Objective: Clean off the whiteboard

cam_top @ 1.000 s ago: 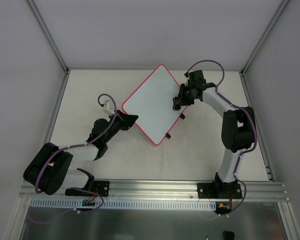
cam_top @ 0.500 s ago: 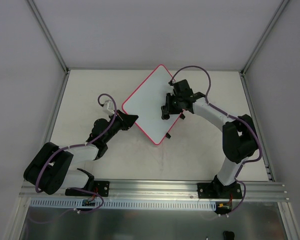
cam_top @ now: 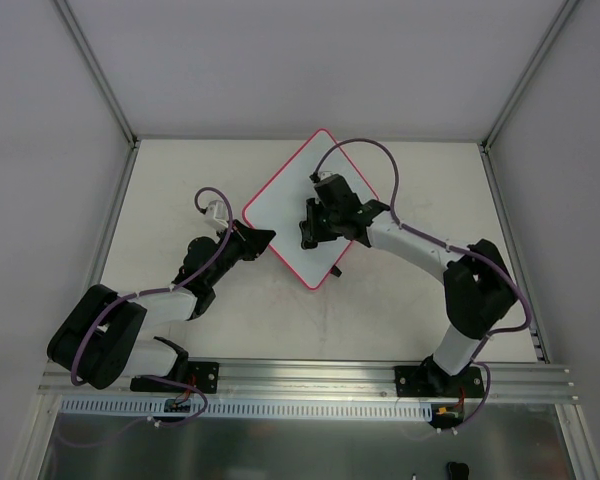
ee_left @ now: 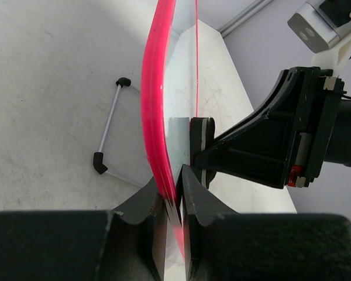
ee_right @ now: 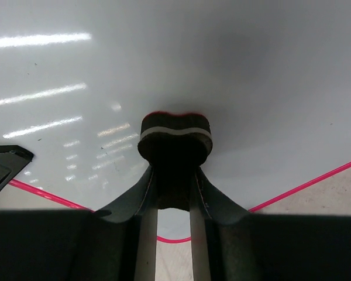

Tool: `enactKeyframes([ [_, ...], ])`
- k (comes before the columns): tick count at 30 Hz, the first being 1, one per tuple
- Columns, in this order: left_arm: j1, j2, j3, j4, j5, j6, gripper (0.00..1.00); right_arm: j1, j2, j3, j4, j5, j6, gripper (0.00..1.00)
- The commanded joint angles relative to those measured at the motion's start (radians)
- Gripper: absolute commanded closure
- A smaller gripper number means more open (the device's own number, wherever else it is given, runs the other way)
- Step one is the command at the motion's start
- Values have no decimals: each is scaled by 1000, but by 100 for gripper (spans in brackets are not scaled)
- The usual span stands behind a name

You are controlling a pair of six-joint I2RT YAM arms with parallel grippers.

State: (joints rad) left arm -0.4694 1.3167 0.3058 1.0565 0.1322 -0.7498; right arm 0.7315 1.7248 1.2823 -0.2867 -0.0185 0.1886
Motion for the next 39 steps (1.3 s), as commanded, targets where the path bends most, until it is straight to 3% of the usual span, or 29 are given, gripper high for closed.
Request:
enactKeyframes([
  [1,-14,6,12,8,30,76,100,80,18,-49,67,-83,87,100],
  [14,-15,1,7,13,26,76,100,97,-59,-317,152,-120,276,100],
  [24,-14,-5,1,16,24,78,100,31,-79,-411,164,-109,359,100],
  [28,-14,-7,0,16,23,78,100,2,-88,-402,156,-97,374,100],
  [39,-15,-10,-2,17,21,78,100,-27,-21,-201,-140,110,354,100],
])
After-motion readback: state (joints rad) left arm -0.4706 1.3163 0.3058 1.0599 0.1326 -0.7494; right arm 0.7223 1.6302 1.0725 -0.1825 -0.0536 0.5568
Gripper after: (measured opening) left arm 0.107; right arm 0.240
